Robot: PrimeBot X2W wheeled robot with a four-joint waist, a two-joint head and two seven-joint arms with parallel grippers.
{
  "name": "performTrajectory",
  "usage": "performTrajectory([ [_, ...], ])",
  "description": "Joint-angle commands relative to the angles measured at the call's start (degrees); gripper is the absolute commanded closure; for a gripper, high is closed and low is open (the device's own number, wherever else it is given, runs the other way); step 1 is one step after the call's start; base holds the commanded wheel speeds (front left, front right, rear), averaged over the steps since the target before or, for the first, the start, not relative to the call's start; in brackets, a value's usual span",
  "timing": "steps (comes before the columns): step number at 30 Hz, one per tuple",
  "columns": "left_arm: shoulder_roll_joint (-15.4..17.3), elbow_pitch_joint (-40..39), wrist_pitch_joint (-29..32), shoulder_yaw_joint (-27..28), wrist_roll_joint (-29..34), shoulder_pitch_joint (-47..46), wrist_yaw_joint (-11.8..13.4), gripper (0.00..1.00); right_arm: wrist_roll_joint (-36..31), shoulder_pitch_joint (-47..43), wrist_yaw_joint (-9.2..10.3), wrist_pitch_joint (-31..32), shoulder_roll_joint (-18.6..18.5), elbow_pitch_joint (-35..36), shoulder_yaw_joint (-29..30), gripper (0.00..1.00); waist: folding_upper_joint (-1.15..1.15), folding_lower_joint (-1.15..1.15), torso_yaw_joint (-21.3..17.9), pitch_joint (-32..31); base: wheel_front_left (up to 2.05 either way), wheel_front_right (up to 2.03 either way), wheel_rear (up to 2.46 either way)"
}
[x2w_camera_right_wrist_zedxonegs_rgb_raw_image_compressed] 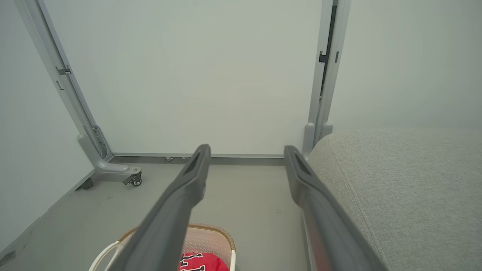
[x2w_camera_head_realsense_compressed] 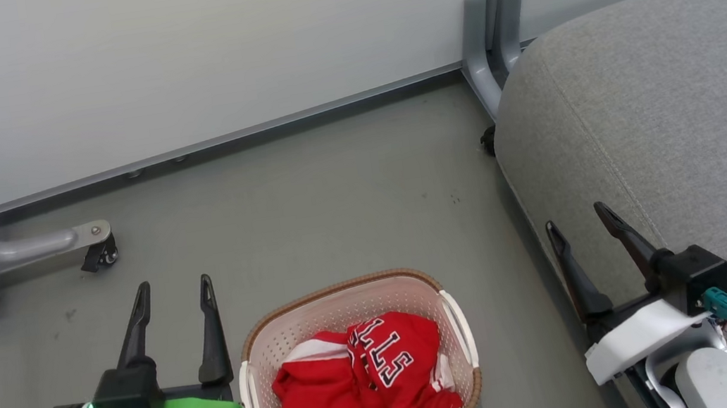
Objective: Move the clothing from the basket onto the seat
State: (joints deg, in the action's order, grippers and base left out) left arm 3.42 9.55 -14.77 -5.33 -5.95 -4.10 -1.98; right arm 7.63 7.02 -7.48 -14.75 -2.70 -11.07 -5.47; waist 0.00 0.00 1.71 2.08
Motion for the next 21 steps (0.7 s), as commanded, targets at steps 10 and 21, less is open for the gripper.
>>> performTrajectory([
  [10, -0.3, 0.8, -0.4, 0.7, 0.8, -0.3, -0.9, 0.00, -0.8, 0.7, -0.01, -0.5, -0.3, -0.3, -0.1, 0.00, 0.00, 0.00, 0.0, 0.3, 0.00, 0.00, 0.00],
  [21, -0.4, 1.0, -0.4, 1.0, 1.0, -0.3, -1.1, 0.00, -0.8, 0.6, -0.01, -0.5, -0.3, -0.1, -0.4, 0.00, 0.00, 0.00, -0.1, 0.5, 0.00, 0.00, 0.00],
])
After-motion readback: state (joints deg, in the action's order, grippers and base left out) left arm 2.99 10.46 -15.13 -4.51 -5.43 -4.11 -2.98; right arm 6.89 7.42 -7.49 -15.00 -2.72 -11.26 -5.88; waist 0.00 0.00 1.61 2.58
